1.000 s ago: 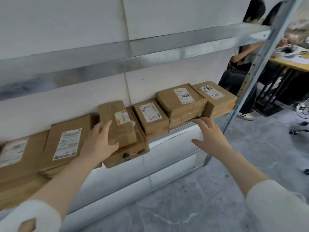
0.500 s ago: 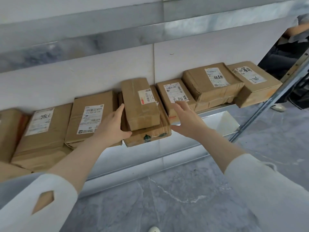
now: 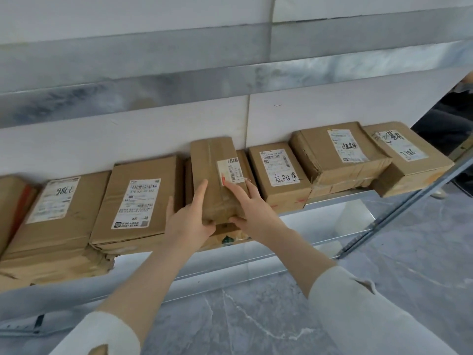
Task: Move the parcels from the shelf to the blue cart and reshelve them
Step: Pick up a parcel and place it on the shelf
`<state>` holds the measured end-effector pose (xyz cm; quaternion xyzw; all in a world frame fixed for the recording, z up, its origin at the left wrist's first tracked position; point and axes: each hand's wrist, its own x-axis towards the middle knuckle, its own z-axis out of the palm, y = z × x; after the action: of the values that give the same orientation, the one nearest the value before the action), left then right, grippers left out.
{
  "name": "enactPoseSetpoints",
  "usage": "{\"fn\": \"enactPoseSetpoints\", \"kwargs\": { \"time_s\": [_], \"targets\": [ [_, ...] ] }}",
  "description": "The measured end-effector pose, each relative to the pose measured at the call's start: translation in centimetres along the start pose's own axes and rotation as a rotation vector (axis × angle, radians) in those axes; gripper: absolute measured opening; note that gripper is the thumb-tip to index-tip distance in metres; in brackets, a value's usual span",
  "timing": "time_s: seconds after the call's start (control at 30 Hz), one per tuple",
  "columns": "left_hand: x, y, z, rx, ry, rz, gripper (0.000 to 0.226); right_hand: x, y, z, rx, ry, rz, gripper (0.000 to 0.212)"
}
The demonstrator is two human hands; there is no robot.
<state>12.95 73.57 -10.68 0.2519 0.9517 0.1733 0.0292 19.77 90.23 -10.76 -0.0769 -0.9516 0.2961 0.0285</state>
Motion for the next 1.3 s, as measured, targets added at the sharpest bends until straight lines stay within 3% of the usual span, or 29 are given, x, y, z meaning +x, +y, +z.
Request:
{"fn": "enactPoseSetpoints", "kwargs": {
  "time_s": [0.43, 0.57, 0.8, 1.03, 1.3],
  "targets": [
    [-4.4, 2.7, -2.5, -0.105, 0.108, 0.081, 0.104, -6.2, -2.4, -4.3, 0.05, 0.103, -0.083, 0.081],
    [-8.7, 3.5, -4.8, -0.138, 0.143, 0.056, 0.099, -9.0, -4.4, -4.9, 0.026, 0.097, -0.128, 0.082],
    [-14.9, 1.4, -8.5, 0.011, 0.285, -0.07, 0.098, -12.2, -9.8, -4.2, 0.089, 0.088, -0.275, 0.082],
    [-24.0, -5.7, -12.9, 0.047, 0.326, -0.251, 0.095, -13.0, -19.4, 0.9, 0.129, -0.046, -0.465, 0.081],
    [-37.7, -19.4, -18.3, 0.051, 0.454, -0.576, 0.09, -13.9, -36.2, 13.5, 0.219, -0.26, -0.785, 0.088]
  ]
}}
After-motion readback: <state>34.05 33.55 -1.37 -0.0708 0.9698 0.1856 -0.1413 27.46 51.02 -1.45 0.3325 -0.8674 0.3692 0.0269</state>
